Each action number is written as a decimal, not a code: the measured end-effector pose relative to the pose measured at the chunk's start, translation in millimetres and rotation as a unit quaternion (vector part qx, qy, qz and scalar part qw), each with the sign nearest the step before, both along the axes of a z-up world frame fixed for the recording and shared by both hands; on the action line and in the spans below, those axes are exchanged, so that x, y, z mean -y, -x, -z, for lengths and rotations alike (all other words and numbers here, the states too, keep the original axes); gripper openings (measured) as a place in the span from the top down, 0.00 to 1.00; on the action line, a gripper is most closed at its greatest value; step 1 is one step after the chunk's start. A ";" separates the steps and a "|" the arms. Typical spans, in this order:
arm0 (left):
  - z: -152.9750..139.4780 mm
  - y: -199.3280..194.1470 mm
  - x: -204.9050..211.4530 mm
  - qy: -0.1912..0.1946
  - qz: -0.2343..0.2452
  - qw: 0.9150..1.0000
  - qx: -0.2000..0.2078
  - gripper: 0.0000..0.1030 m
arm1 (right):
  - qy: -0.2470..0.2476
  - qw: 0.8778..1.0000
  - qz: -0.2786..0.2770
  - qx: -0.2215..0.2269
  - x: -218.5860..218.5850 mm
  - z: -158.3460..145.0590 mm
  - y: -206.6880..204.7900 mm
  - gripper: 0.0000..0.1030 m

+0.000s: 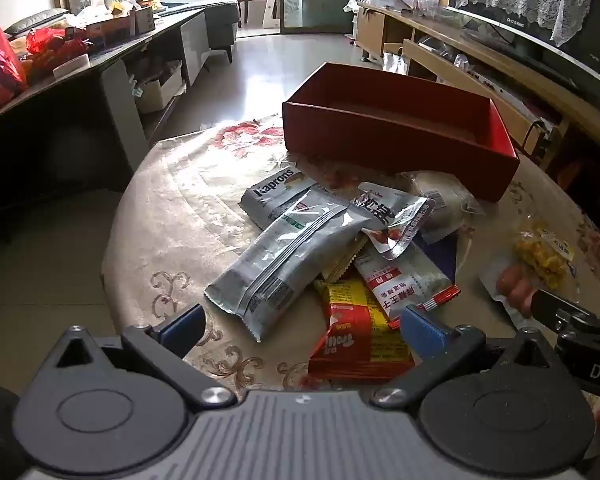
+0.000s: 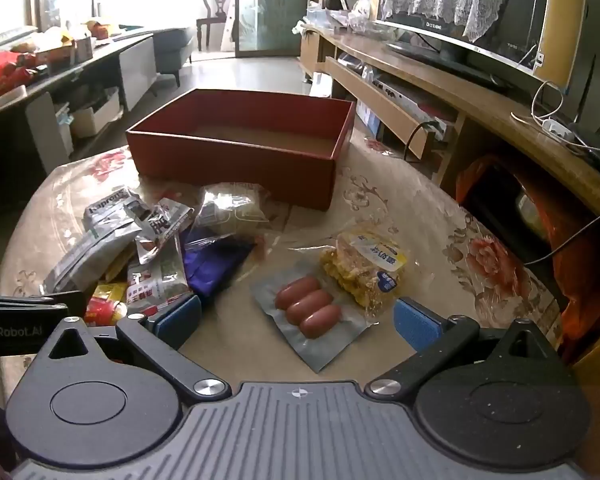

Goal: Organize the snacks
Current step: 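Move both tools toward the snack pile on the table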

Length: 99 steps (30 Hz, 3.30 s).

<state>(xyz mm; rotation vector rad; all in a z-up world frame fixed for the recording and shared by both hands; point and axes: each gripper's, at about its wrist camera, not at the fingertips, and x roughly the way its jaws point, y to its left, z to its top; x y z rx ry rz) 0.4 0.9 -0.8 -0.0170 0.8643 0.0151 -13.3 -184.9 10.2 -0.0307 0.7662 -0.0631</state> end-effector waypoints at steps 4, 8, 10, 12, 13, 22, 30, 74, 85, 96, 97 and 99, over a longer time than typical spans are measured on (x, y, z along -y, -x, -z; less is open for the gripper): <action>2.6 -1.7 -1.5 -0.002 -0.006 1.000 -0.008 0.00 | 0.002 1.000 0.000 0.002 -0.2 0.6 0.1 0.00; 0.7 0.7 -1.6 -0.004 -0.005 1.000 -0.009 0.00 | 0.004 1.000 -0.001 -0.002 -0.9 2.1 0.1 0.00; 3.8 1.0 -1.1 -0.004 -0.004 1.000 -0.012 0.00 | 0.004 1.000 -0.002 -0.003 -0.2 0.5 0.5 0.00; 5.3 1.2 -1.0 -0.004 -0.003 1.000 -0.016 0.00 | 0.005 1.000 -0.002 -0.002 -0.3 1.3 1.6 0.00; 6.6 1.1 -0.8 -0.004 -0.004 1.000 -0.020 0.00 | 0.005 1.000 -0.002 -0.003 -0.4 1.0 2.0 0.00; 16.4 15.8 -1.6 0.001 0.003 0.998 -0.068 0.00 | 0.005 1.000 -0.004 -0.013 0.5 4.0 0.4 0.00; 18.6 25.5 4.5 -0.004 0.013 0.996 -0.090 0.00 | 0.005 1.000 -0.014 -0.019 -2.6 4.9 2.4 0.00; 20.4 18.5 -3.2 -0.028 -0.003 0.996 -0.089 0.00 | 0.027 0.997 -0.050 -0.051 -18.0 16.9 6.0 0.00; 19.1 17.9 -1.1 -0.038 0.001 0.996 -0.084 0.00 | 0.025 0.997 -0.052 -0.050 -18.5 16.2 6.0 0.00; 16.0 15.4 1.2 -0.054 0.006 0.996 -0.069 0.00 | 0.023 0.997 -0.053 -0.052 -19.1 16.4 5.1 0.00; 15.9 15.2 1.2 -0.054 0.007 0.996 -0.068 0.00 | 0.023 0.997 -0.054 -0.053 -19.0 16.5 4.8 0.00; 15.3 13.8 1.5 -0.054 0.009 0.996 -0.067 0.00 | 0.023 0.997 -0.054 -0.053 -19.1 16.6 4.2 0.00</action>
